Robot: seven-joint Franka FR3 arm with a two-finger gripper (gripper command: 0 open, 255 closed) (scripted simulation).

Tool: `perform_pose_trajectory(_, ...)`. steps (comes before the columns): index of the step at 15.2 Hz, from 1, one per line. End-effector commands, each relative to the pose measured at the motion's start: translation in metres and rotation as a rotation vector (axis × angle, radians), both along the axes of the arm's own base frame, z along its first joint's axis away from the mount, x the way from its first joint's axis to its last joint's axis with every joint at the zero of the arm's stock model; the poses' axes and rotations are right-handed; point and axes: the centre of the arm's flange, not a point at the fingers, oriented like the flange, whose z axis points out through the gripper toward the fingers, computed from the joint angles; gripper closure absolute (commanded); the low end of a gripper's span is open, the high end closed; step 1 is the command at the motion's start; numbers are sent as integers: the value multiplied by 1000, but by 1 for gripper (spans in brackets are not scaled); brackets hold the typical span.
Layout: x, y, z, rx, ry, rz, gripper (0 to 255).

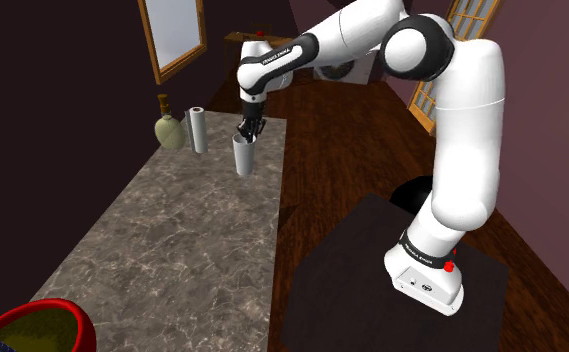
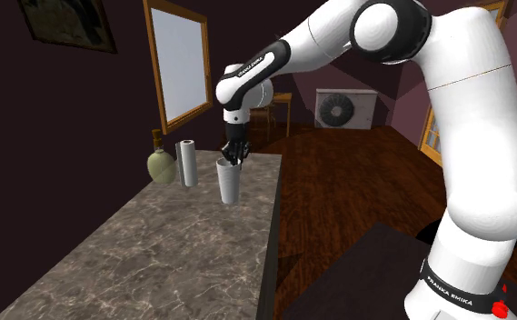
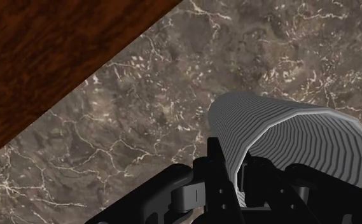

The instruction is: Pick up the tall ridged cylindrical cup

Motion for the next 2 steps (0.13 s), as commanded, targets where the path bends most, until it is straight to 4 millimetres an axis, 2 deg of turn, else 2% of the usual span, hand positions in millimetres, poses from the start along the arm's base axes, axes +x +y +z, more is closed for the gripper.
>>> perform_pose_trajectory(1, -1, 0, 5, 0, 0, 0, 255)
perform_pose_trajectory(2, -1, 0, 5, 0, 0, 0, 255)
